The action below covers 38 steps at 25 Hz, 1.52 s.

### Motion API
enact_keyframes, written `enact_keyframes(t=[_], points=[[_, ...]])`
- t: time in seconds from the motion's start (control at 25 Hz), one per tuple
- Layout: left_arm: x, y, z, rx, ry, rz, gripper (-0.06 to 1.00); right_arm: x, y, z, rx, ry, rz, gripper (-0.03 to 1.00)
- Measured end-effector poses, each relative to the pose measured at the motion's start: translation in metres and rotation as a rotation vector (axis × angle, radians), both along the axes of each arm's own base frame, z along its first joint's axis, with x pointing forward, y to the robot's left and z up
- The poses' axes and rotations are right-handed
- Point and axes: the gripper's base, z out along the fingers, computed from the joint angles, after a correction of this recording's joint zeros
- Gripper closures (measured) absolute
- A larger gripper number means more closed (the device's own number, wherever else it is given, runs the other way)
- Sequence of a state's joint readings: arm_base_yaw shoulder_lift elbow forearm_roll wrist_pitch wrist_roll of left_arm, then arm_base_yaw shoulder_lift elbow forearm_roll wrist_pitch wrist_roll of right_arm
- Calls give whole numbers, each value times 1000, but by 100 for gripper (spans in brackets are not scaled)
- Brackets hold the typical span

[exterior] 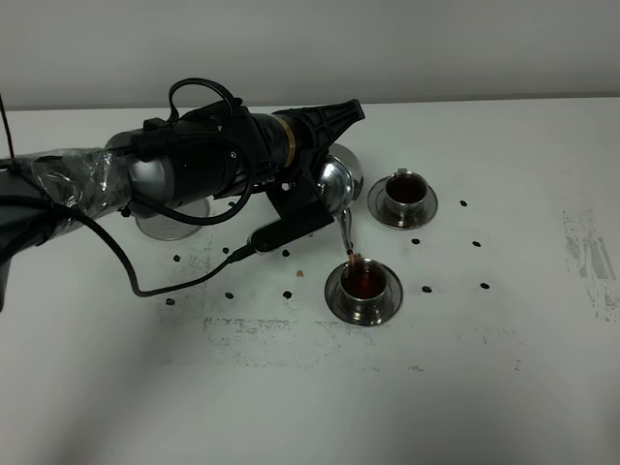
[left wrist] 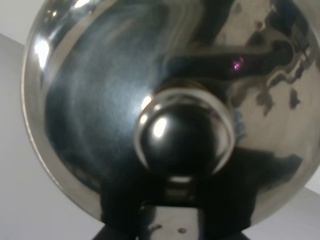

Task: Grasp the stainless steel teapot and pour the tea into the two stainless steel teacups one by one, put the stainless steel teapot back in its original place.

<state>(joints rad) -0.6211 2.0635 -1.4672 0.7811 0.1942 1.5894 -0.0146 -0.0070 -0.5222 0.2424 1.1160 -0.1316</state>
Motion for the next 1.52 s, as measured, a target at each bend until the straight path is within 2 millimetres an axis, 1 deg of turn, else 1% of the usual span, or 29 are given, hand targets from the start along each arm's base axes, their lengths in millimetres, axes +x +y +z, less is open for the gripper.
enact_keyframes(t=[0.24,1.52], points=[[-2,-4,0,-4,-2,-12,77,0,0,0,0,0,0,74],[-2,-4,0,-4,-3,-12,77,0,0,0,0,0,0,74]])
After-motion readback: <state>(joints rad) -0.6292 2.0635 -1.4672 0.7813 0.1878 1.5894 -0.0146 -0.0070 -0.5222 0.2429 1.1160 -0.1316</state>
